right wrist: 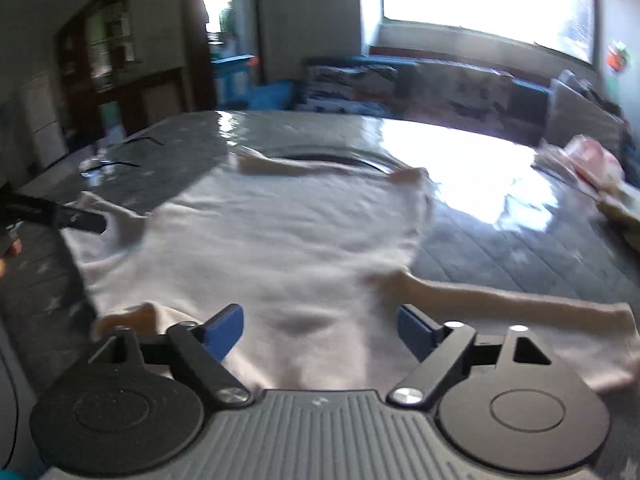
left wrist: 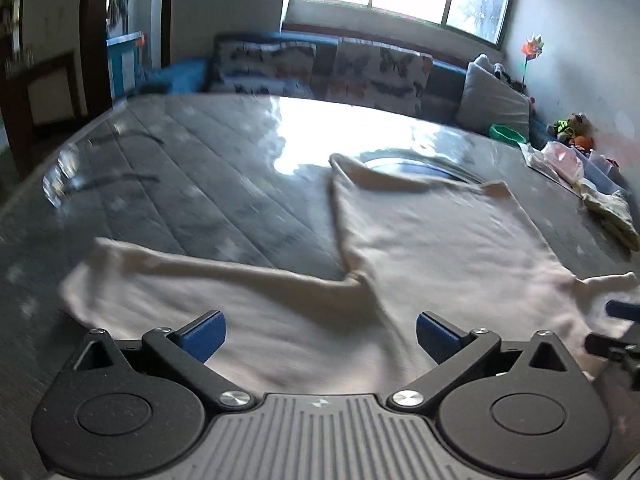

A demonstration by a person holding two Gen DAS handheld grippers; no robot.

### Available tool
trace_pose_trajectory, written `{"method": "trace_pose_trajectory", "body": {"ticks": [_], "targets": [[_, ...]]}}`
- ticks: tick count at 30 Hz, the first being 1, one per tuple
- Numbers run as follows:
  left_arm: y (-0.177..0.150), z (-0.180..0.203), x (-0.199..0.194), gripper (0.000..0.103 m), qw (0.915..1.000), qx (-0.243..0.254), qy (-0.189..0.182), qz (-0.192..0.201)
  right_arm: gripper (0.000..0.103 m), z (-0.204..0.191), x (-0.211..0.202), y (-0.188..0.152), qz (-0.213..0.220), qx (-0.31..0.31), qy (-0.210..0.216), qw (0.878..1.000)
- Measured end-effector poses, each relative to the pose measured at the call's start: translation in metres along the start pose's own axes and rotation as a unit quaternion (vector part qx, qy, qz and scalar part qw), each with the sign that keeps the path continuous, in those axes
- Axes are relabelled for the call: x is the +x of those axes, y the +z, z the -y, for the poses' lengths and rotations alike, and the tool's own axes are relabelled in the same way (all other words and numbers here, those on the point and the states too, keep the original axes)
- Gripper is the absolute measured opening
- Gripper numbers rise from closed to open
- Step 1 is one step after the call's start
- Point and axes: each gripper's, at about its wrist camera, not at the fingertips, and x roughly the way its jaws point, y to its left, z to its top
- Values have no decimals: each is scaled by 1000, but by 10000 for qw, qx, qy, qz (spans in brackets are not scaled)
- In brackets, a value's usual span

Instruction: Fold clothes

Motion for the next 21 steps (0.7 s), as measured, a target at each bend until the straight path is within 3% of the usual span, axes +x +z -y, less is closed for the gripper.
{"method": "trace_pose_trajectory", "body": {"ticks": [8, 21], "targets": [[-14, 20, 24, 103, 9981, 84, 387, -470, 96, 19, 8, -14, -21, 837, -245, 9962], [-14, 30, 31, 103, 9952, 245, 736, -592, 103, 2, 19, -22, -119, 594, -540, 9967]]}}
